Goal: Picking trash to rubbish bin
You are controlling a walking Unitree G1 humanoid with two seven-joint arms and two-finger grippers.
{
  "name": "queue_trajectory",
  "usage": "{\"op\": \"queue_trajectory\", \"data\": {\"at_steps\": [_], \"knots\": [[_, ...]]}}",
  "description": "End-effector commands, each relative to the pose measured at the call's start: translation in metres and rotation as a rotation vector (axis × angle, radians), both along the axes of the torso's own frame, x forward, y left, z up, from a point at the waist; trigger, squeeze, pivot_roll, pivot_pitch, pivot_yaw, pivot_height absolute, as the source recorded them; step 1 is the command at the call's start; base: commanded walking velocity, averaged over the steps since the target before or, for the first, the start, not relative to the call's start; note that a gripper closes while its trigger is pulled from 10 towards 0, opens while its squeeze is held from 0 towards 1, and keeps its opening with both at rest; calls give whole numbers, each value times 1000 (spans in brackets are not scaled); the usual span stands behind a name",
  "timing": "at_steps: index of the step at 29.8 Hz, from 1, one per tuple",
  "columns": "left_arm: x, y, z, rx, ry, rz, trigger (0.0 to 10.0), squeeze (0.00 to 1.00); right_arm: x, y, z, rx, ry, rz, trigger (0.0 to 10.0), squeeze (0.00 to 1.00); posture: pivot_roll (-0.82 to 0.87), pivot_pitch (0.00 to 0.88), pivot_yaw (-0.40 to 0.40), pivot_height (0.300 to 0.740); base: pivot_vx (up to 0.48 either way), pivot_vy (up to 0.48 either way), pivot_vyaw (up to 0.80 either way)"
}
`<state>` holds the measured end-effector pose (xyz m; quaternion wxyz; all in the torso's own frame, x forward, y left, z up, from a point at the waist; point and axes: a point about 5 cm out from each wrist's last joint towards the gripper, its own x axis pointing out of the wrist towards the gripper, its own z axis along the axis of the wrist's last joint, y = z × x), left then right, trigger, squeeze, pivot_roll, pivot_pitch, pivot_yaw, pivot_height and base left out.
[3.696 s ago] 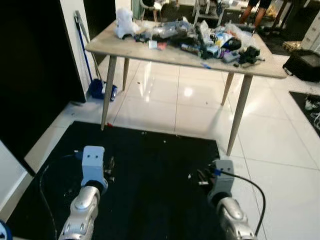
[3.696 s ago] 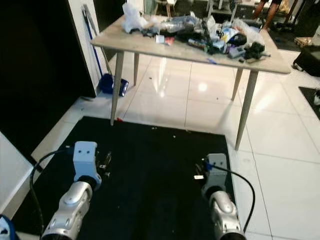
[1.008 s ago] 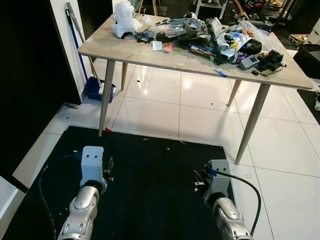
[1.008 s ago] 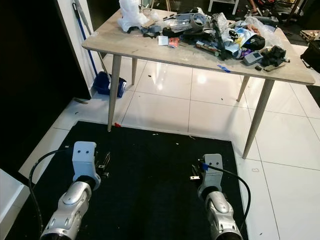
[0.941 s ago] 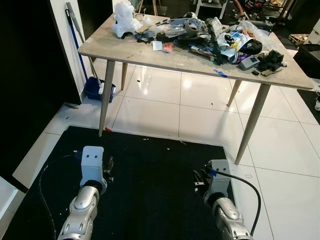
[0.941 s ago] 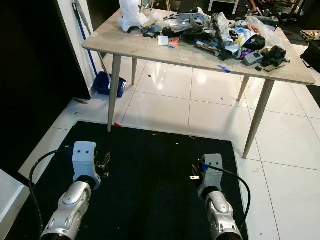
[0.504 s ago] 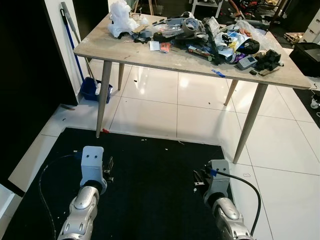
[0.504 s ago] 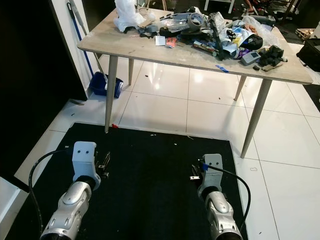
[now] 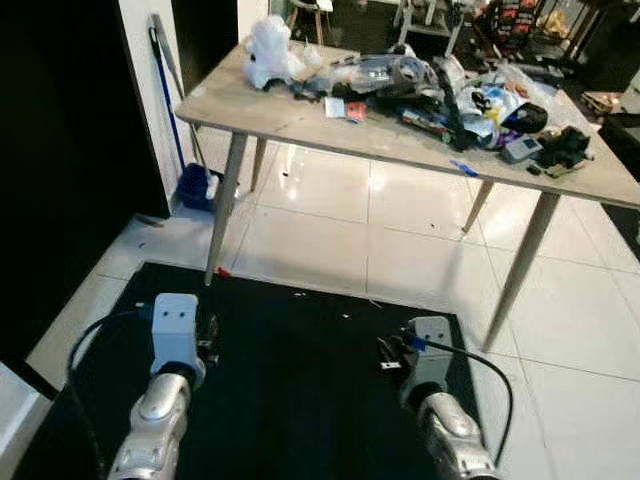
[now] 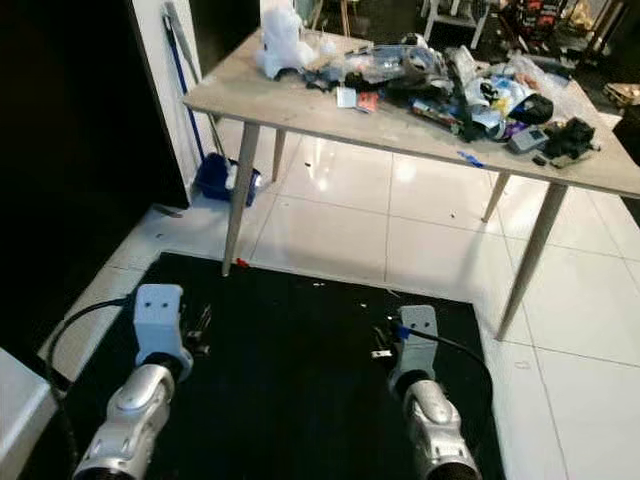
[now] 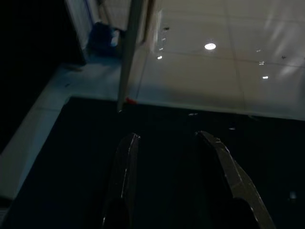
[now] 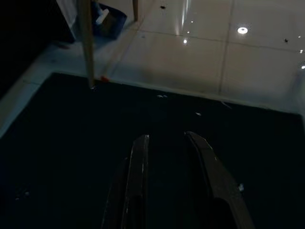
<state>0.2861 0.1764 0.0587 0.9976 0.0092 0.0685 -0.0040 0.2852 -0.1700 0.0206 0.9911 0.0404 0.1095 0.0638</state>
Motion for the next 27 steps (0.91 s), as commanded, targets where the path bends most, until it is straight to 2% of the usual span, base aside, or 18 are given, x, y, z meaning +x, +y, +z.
{"op": "queue_trajectory", "data": {"at_steps": [1, 27], "knots": [[-1, -5, -3, -11, 11, -11, 10000, 0, -6, -5, -7, -2, 31, -17, 10000, 0, 3, 86, -43, 740, 0, 0, 0], [-1, -7, -1, -3, 2, -24, 10000, 0, -6, -4, -7, 0, 30, -16, 10000, 0, 3, 81, -43, 740, 0, 0, 0]]}}
